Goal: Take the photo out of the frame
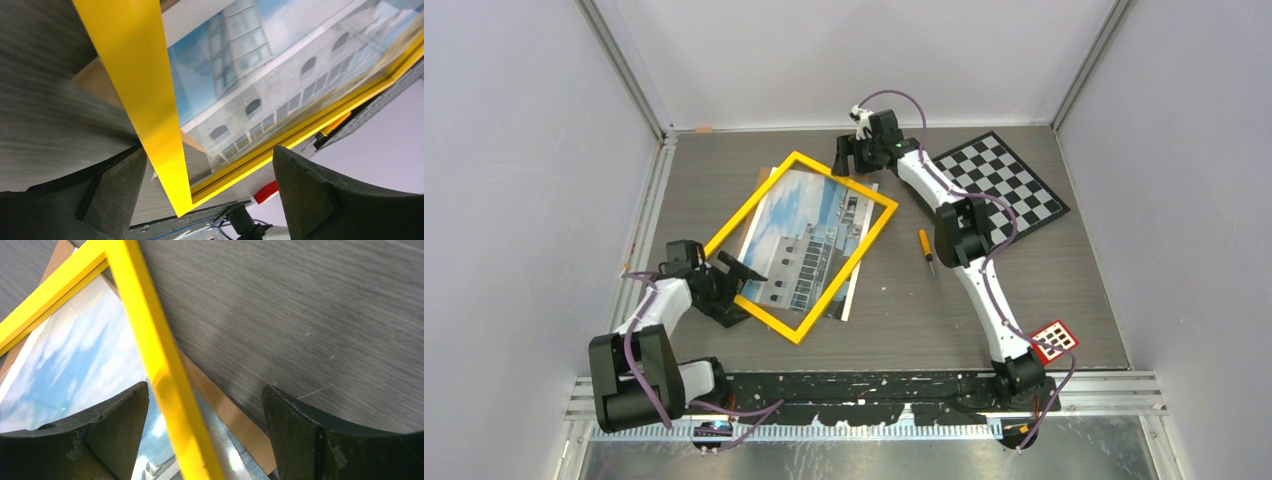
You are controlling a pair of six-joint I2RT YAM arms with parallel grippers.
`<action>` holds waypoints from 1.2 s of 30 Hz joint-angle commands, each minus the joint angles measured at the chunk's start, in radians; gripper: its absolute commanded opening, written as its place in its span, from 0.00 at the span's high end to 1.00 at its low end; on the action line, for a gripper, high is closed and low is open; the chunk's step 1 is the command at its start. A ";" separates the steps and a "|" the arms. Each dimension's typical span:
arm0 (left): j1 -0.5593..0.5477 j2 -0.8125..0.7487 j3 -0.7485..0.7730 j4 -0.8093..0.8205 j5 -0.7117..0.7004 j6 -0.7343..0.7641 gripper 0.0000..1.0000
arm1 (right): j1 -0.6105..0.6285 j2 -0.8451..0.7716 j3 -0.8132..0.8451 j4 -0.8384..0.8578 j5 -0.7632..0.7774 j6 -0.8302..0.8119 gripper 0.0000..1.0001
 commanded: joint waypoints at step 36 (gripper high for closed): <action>0.025 0.732 0.713 -0.115 -0.107 0.545 0.00 | 0.044 -0.431 -0.860 -0.513 -0.306 -0.028 0.25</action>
